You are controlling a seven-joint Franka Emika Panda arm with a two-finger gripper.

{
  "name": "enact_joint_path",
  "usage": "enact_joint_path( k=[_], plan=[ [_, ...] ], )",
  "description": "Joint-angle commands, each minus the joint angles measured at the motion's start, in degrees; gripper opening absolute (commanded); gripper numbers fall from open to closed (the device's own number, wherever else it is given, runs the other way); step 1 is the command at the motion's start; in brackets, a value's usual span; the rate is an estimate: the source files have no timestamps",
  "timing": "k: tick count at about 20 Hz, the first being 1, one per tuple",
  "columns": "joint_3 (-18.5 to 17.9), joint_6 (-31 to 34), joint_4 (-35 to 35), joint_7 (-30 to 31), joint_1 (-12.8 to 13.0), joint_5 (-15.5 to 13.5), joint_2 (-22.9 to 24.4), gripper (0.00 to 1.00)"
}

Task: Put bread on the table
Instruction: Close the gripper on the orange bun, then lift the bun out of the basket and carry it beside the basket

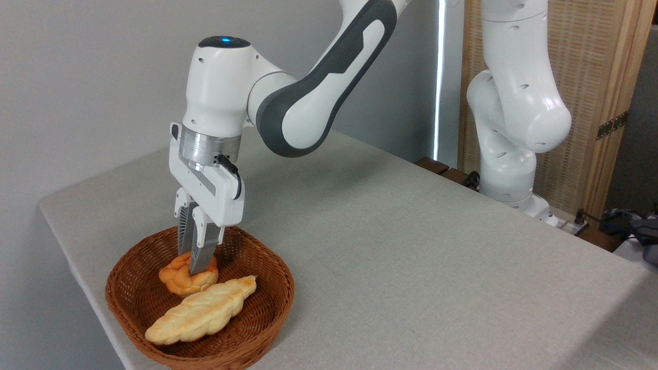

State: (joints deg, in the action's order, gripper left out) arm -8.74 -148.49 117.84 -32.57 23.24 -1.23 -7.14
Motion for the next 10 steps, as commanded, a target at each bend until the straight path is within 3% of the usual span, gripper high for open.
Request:
enact_joint_path(
  k=[1,5,10],
  plan=[
    [-0.40,-0.49,0.02,0.40,-0.04,-0.26,2.13,0.33],
    [-0.48,-0.05,0.02,0.66,-0.22,-0.44,3.89,0.33],
    [-1.10,8.89,0.02,0.66,-1.09,-0.53,9.24,0.35]
  ],
)
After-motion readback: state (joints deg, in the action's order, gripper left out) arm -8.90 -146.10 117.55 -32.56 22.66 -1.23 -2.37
